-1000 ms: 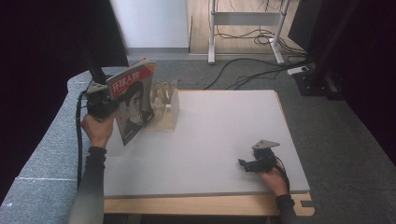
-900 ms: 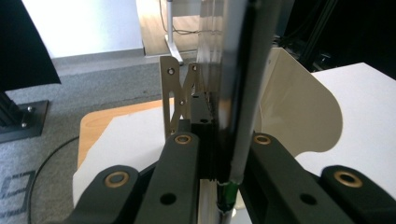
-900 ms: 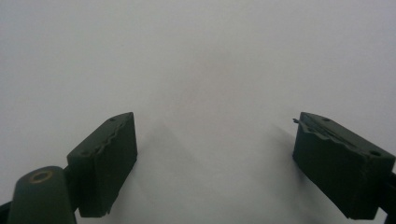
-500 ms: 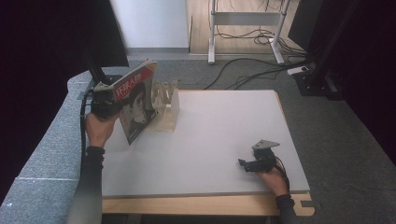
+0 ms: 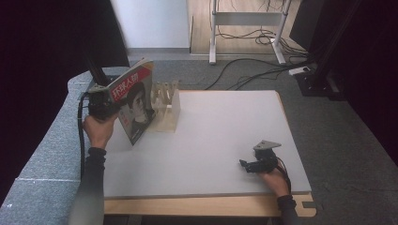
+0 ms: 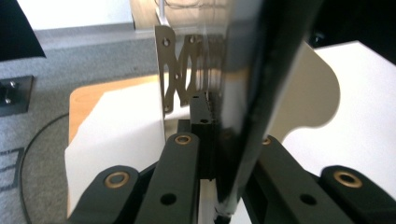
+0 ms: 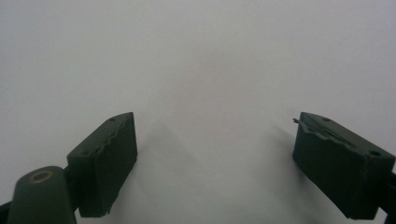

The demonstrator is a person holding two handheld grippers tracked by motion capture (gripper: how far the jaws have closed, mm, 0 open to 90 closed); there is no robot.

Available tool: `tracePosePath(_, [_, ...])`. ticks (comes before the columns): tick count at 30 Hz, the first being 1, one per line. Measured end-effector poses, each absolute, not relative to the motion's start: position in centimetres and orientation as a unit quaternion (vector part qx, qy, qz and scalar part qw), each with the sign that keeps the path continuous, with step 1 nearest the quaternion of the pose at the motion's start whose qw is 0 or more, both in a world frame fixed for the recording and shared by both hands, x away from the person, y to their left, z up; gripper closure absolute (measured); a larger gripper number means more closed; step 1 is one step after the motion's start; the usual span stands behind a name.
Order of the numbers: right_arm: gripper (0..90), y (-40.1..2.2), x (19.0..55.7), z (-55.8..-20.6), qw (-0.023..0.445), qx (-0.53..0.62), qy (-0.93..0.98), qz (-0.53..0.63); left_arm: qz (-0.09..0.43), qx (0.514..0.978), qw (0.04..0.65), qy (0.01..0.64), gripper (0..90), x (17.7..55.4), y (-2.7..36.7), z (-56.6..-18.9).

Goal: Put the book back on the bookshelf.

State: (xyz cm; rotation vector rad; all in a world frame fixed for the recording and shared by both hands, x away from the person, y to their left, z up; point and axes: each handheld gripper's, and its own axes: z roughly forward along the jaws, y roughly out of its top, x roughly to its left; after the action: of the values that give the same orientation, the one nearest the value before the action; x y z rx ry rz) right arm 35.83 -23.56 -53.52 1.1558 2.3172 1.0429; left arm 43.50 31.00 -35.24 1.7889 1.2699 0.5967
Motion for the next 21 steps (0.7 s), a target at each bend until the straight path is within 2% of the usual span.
tracePosePath(13, [13.1, -23.6, 35.8, -53.5, 0.174, 0.408, 0.817, 0.368, 0.250, 0.703, 0.412, 0.523, 84.7, 44.0, 31.8, -37.0])
tracePosePath(18, [13.1, -23.5, 35.8, -53.5, 0.174, 0.408, 0.818, 0.367, 0.258, 0.701, 0.410, 0.523, 73.6, 43.9, 32.1, -37.2])
tracePosePath(21, [13.1, -23.5, 35.8, -53.5, 0.174, 0.407, 0.818, 0.367, 0.265, 0.699, 0.410, 0.523, 62.3, 43.7, 32.3, -37.3])
